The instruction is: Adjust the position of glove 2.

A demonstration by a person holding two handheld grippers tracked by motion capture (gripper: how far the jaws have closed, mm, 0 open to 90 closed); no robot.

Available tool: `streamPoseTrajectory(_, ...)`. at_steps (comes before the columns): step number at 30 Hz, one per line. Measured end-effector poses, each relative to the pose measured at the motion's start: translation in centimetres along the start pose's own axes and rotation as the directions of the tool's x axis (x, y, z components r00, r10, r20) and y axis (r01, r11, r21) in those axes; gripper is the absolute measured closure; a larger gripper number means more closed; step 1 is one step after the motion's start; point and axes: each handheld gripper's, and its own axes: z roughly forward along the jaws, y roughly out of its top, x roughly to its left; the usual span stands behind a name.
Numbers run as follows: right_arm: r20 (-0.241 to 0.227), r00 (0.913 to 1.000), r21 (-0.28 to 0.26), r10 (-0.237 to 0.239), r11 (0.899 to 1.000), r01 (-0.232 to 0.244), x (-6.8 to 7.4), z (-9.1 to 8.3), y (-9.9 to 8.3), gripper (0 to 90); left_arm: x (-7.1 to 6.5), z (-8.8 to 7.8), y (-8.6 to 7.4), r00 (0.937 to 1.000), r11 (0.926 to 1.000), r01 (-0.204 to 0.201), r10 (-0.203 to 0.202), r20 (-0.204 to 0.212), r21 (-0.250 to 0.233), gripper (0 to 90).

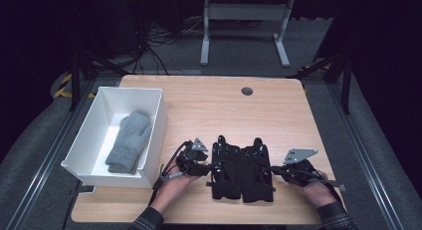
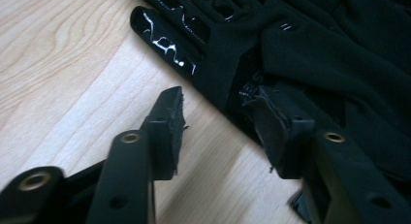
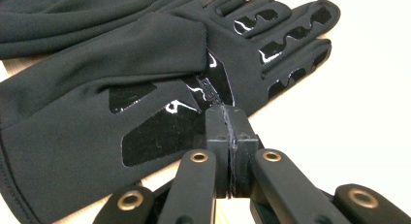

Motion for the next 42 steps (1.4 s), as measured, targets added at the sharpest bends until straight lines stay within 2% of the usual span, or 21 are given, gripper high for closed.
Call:
streamPoseTrajectory(4, -0.004, 1.0, 0.003, 0.001, 1.0, -0.001, -0.1, 0.1, -0.1, 90.0, -0.1, 0.6, 0.4, 0.9995, 0.9996, 0.027, -0.027, 0.015, 0.008, 60.1)
streamPoseTrajectory(7, -0.005, 1.0, 0.008, -0.003, 1.0, 0.003, -0.1, 0.2, -0.1, 90.0, -0.3, 1.0, 0.4, 0.9995, 0.9994, 0.029, -0.029, 0.009, 0.017, 63.8)
streamPoseTrajectory(11, -0.012, 0.9999, 0.014, -0.004, 1.0, 0.004, -0.1, 0.4, -0.1, 90.0, -0.7, 1.1, 0.5, 0.9996, 0.9993, 0.024, -0.025, 0.014, 0.027, 73.4)
streamPoseTrajectory(17, -0.016, 0.9999, 0.032, -0.007, 0.999, 0.008, 0.0, 0.7, -0.1, 90.0, -1.1, 1.1, 0.7, 0.9998, 0.9993, 0.018, -0.018, -0.008, 0.032, 86.8)
streamPoseTrajectory(24, -0.022, 0.9997, 0.032, -0.007, 0.999, 0.007, 0.0, 0.7, -0.1, 90.0, -0.4, 0.2, 0.9, 0.9972, 0.9975, 0.071, -0.071, 0.024, 0.006, 88.3)
streamPoseTrajectory(27, -0.023, 0.9997, 0.033, -0.006, 0.999, 0.007, -0.1, 0.7, -0.1, 90.0, -0.1, -0.6, 0.9, 0.9936, 0.9947, 0.101, -0.1, 0.053, -0.02, 88.3)
streamPoseTrajectory(30, -0.024, 0.9997, 0.033, -0.007, 0.999, 0.008, -0.1, 0.7, -0.1, 90.0, 0.0, -1.0, 1.0, 0.991, 0.9929, 0.114, -0.111, 0.075, -0.035, 88.3)
streamPoseTrajectory(35, -0.029, 0.9995, 0.032, -0.011, 0.999, 0.012, 0.1, 0.8, 0.0, 90.0, -0.2, -1.7, 1.3, 0.9861, 0.9907, 0.124, -0.117, 0.118, -0.055, 88.4)
streamPoseTrajectory(42, -0.042, 0.9989, 0.029, -0.021, 0.999, 0.022, 0.4, 1.1, 0.3, 90.0, -0.6, -2.8, 2.1, 0.9814, 0.9896, 0.117, -0.102, 0.163, -0.085, 88.5)
